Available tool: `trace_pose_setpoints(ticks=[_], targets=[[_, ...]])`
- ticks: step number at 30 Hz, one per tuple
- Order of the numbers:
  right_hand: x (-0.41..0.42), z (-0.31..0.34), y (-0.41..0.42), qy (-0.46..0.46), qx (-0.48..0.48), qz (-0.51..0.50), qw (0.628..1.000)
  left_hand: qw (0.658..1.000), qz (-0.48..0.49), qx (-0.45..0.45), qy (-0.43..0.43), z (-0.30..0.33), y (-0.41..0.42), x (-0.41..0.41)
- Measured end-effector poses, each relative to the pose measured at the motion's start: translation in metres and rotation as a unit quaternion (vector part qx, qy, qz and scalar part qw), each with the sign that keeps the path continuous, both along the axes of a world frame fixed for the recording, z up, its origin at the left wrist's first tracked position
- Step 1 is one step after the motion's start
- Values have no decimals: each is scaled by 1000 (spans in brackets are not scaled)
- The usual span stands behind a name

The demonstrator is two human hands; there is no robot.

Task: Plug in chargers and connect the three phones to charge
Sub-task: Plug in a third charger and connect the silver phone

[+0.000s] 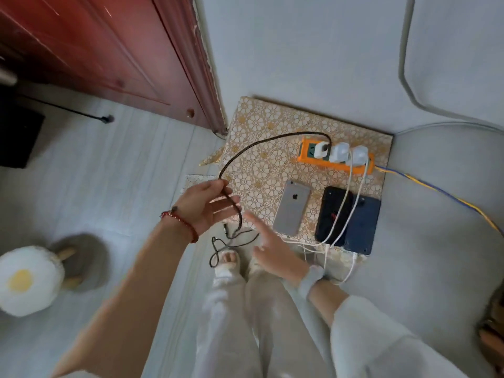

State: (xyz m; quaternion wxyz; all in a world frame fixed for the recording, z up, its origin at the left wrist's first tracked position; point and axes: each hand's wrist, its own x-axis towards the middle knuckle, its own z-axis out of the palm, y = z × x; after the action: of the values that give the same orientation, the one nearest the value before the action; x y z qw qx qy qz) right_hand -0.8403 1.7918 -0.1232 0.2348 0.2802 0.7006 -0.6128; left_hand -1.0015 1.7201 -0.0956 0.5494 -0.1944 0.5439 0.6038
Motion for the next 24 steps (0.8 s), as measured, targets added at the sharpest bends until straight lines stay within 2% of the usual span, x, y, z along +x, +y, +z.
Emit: trace_pose_setpoints(ticks=[4,7,9,11,13,16,19,21,24], targets=[[-5,-1,-35,17,-19,-38,999,995,64,67,-44,22,1,-10],[-6,4,-40,36,23,-95,995,997,42,63,-31,27,-6,-8],[-5,13,-37,35,10,-162,986,998,21,52,-6,21,-19,-2],[-4,30,-33,49,-71,-286,954,995,-53,-2,84,9,-39,8],[-4,49,-26,73,-150,-385,908,966,-177,-41,183,2,-61,27],[-11,66,-17,102,-211,-466,853,919,-351,25,176,4,-81,65],[-15,70,-12,117,-211,-503,830,892,-414,49,173,12,-88,87],[-7,62,-19,104,-188,-478,852,903,-390,42,174,19,-88,84],[8,40,-48,29,-151,-375,914,952,-269,99,107,31,-86,68]])
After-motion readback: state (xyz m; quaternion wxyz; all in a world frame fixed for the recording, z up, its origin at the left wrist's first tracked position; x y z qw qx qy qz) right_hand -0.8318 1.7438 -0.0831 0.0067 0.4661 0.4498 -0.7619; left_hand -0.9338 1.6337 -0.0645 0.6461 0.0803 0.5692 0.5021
